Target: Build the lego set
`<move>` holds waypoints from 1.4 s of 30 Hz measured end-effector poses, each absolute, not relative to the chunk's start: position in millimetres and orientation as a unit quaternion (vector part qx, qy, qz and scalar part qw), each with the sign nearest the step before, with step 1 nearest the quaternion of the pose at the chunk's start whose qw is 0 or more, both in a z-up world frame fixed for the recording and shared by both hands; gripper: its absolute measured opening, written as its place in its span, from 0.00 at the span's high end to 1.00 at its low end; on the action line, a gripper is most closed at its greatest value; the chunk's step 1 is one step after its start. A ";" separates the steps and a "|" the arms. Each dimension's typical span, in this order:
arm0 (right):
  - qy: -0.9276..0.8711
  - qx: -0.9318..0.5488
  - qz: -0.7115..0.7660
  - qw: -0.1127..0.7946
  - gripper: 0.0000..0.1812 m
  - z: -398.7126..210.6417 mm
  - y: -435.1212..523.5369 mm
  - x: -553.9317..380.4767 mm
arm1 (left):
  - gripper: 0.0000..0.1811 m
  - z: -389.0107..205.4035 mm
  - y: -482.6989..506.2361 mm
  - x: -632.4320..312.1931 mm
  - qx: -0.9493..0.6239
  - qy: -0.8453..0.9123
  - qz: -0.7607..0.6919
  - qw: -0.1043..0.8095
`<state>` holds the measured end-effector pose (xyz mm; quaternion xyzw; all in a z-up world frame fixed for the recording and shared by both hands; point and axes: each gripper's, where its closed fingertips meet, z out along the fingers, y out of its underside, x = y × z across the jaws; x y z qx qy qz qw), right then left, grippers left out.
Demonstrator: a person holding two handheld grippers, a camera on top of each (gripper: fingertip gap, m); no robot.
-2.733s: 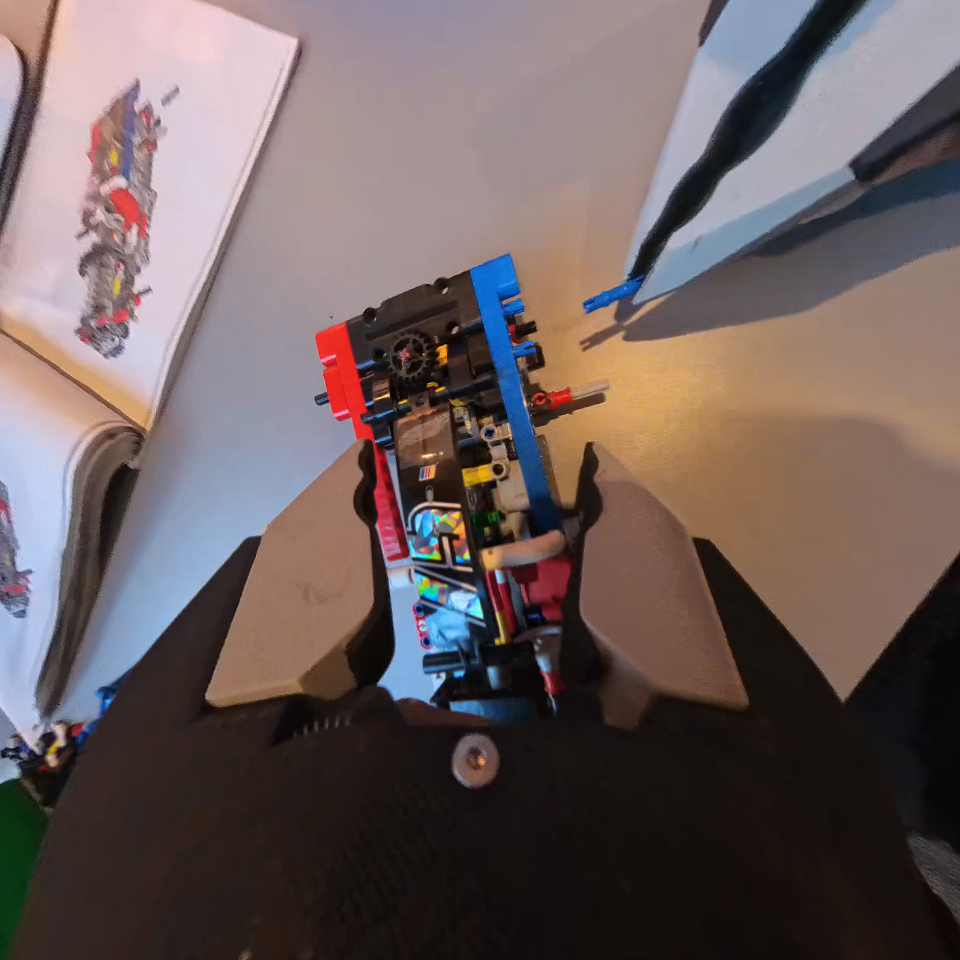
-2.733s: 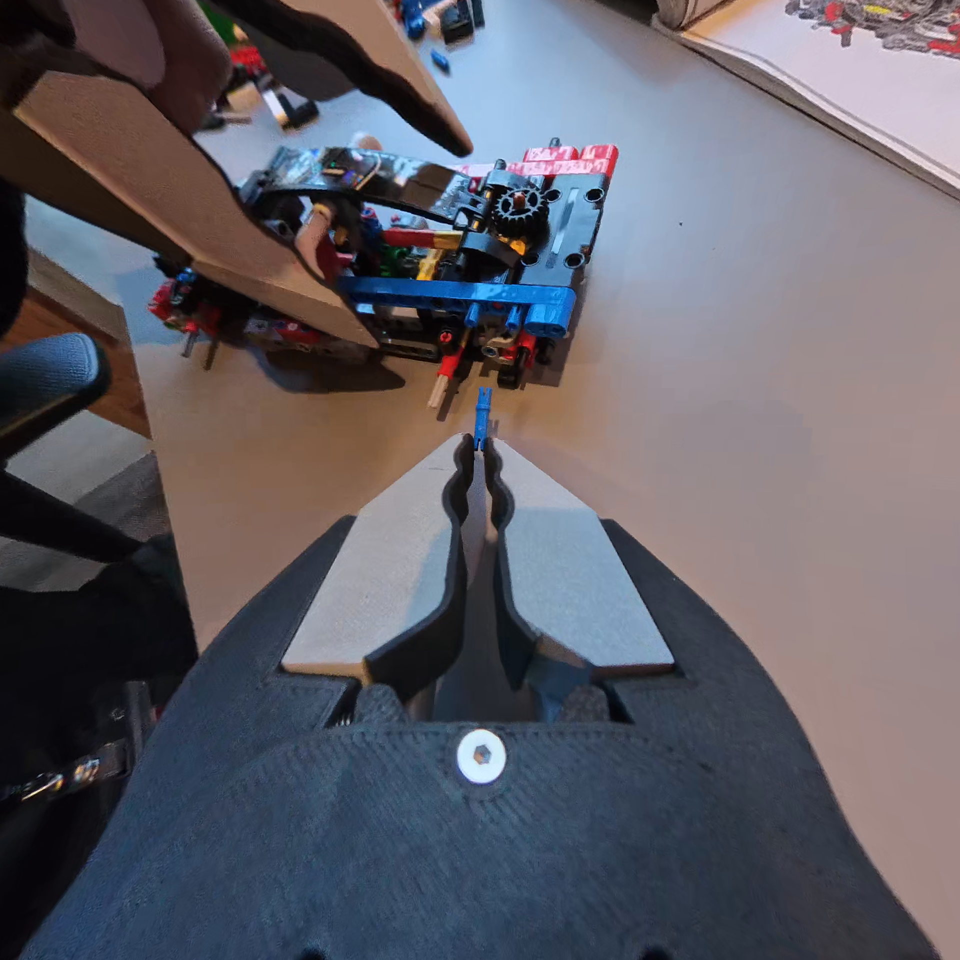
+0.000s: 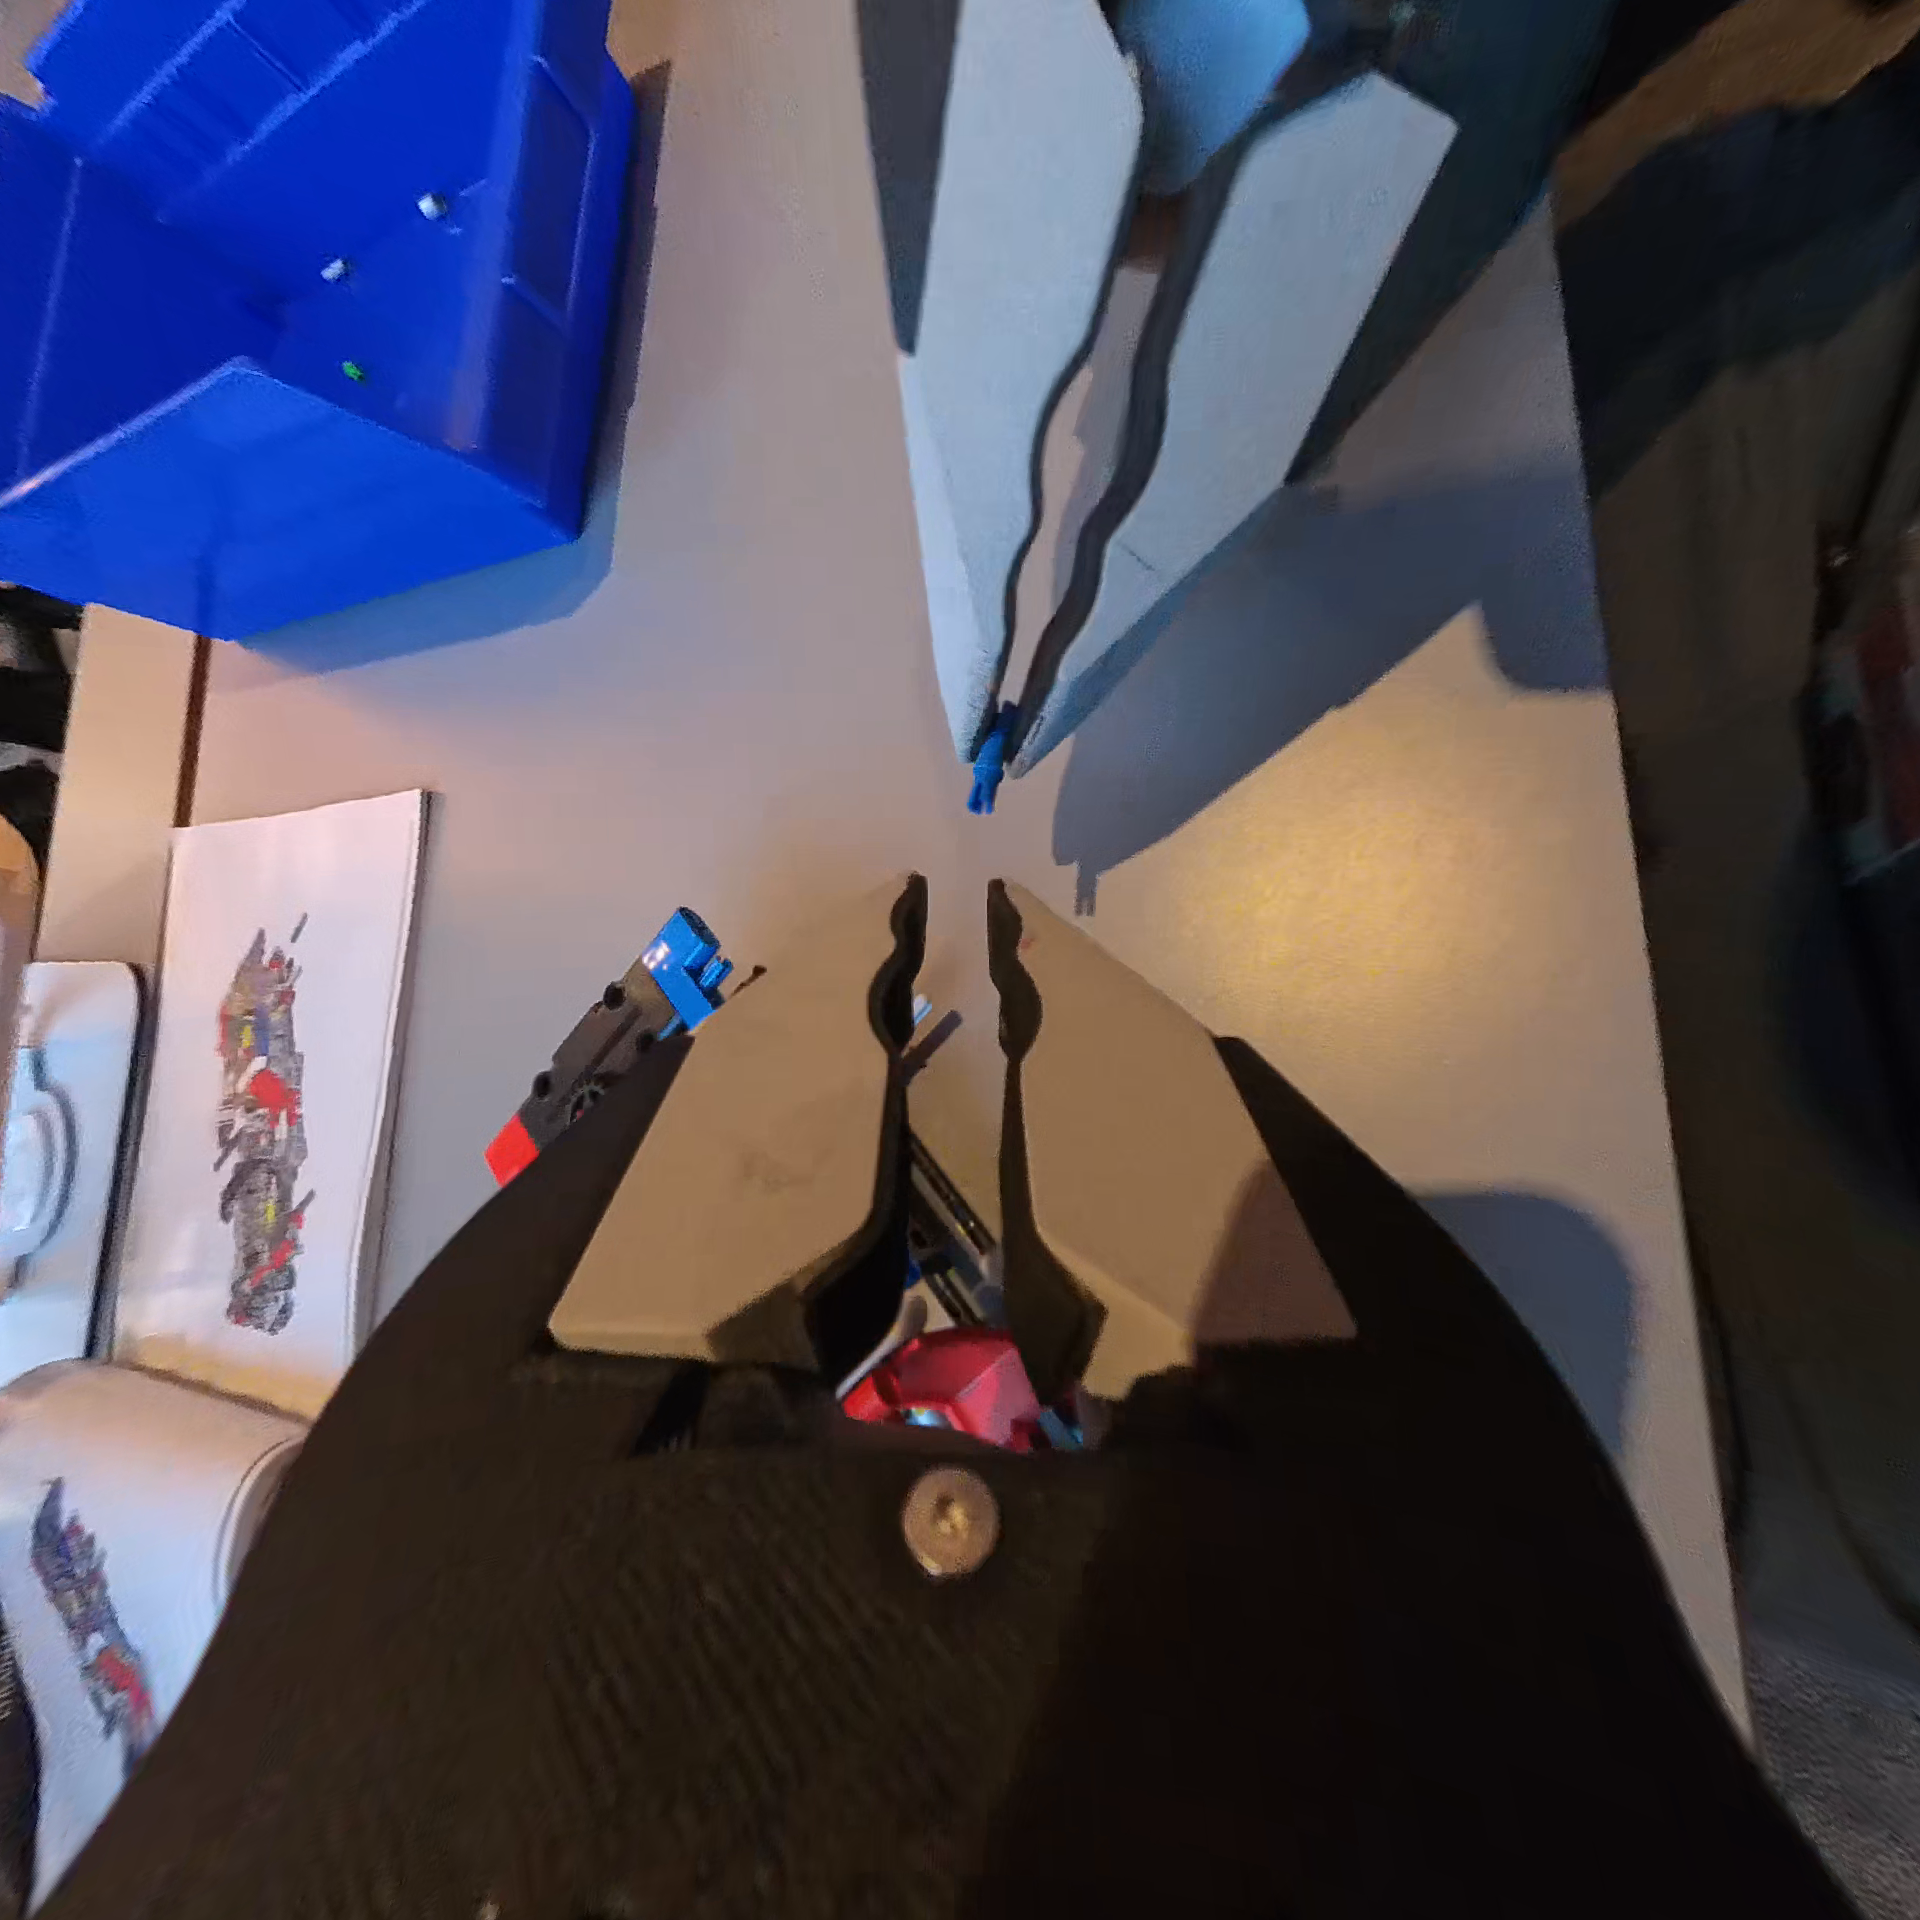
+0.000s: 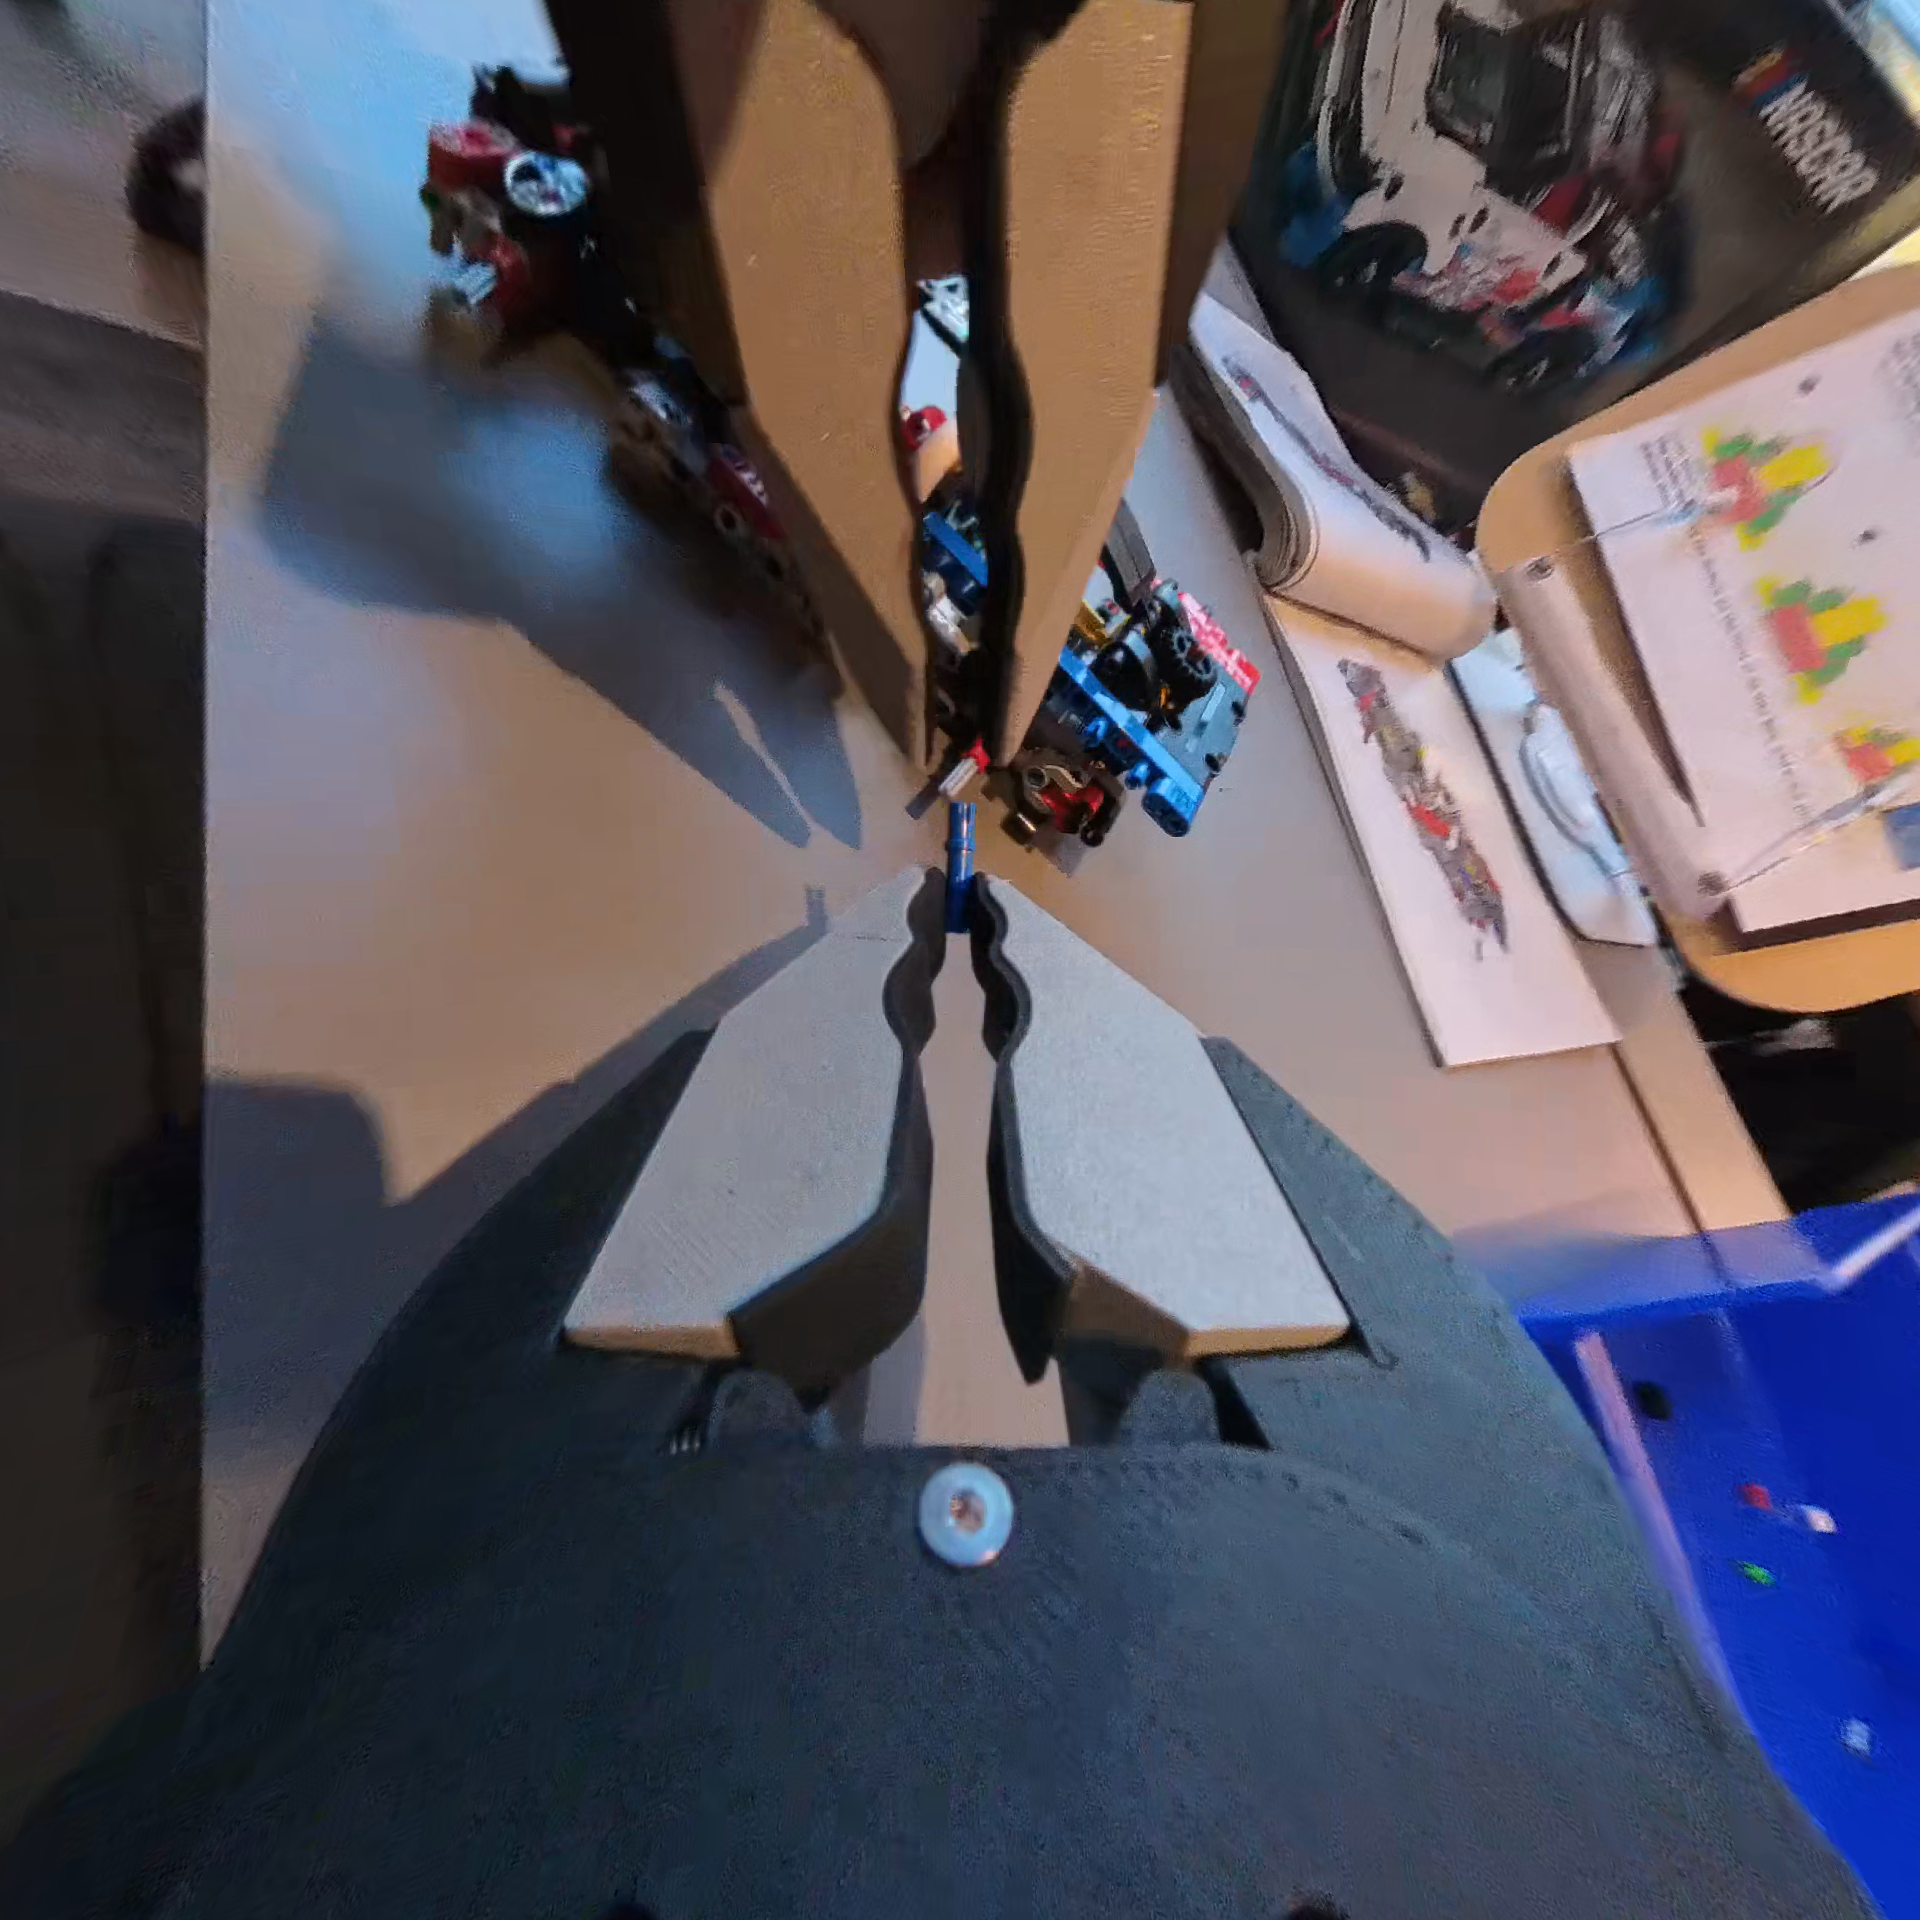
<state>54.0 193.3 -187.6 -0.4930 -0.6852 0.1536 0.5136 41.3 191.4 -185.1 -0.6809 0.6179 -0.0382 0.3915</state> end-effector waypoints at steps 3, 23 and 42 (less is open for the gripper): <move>-0.691 -0.467 0.113 0.541 1.00 -185.0 195.0 54.7 | 0.95 -184.5 189.6 46.4 -0.680 0.621 -0.046 0.386; -0.719 -0.452 0.032 0.528 1.00 -197.4 201.3 48.1 | 0.99 -200.1 199.8 51.0 -0.678 0.641 0.046 0.357; -0.716 -0.468 0.018 0.518 1.00 -202.6 207.5 54.1 | 1.00 -199.6 203.9 53.7 -0.674 0.633 0.070 0.375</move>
